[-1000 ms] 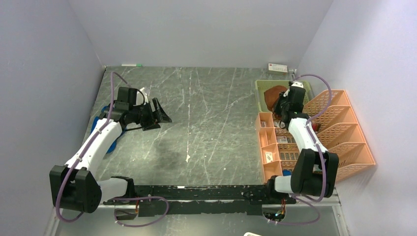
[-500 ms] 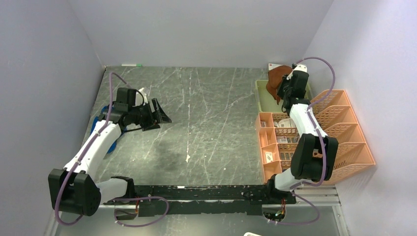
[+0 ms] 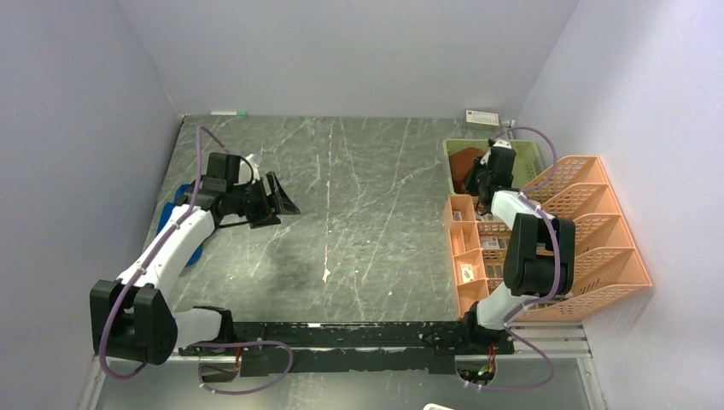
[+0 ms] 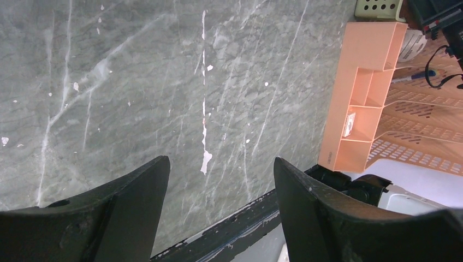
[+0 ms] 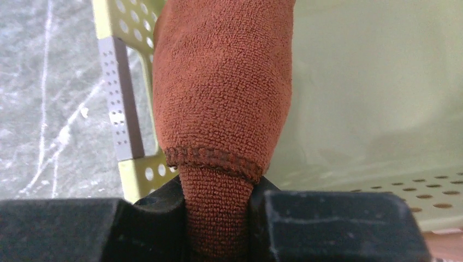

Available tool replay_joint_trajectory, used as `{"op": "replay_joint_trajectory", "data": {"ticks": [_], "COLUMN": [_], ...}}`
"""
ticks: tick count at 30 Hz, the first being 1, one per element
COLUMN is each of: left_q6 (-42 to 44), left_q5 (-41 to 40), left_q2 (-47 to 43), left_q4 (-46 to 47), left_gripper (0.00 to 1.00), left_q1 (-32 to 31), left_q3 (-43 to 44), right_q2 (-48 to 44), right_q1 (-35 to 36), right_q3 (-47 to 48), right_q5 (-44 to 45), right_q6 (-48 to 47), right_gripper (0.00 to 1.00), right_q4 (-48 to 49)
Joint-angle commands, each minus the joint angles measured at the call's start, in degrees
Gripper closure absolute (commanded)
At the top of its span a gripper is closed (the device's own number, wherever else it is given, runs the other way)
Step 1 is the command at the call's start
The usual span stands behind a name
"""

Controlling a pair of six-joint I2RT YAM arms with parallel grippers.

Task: Roll the towels
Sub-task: Place the towel in the bin.

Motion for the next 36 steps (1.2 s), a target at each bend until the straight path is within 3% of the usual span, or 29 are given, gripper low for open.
{"op": "replay_joint_trajectory", "data": {"ticks": [1,7,14,16,26,30,34,36], "left_q6": [-0.8,-1.4,-1.8,-1.9,-2.5,-2.7,-2.6,-2.6], "left_q5": [2.9,2.8,3.1,3.4,4.9,5.3,5.3,5.1], "left_q2": [0.9,0.8,1.6,1.8,2.8,2.8,2.5,2.2], "left_q4": [3.4,3.6,4.1,4.3,5.2,5.3,5.1,4.9], "left_gripper": [0.2,0.21,0.21,0.21,0.21,0.21,0.21,0.21], "left_q1": [-0.2,-0.2,-0.2,-0.2,-0.2,-0.2,-0.2,-0.2], "left_q3": [-1.3,-1.6,-2.2,-2.1,-2.1,-2.1,-2.0,-2.0], "right_q2": [2.1,7.8,11.6,11.2,8.1,6.2,6.0,7.4], "right_q1": [0.5,0.4,0.7,1.1,1.8,2.6,2.5,2.5], "right_q3": [0.9,5.3,12.2,12.6,17.2,17.6,17.1,18.1], "right_q5": [-5.2,-11.5,-12.7,-10.3,-0.2,3.9,5.8,5.7], "right_q6": [3.7,7.1,5.3,3.8,-1.9,-3.3,-3.1,-2.5], "right_gripper": [1.0,1.0,0.46,0.36,0.3,0.01,0.0,0.06], "right_q4": [4.9,4.5,-0.5,-1.8,-9.8,-11.0,-9.3,-8.9]}}
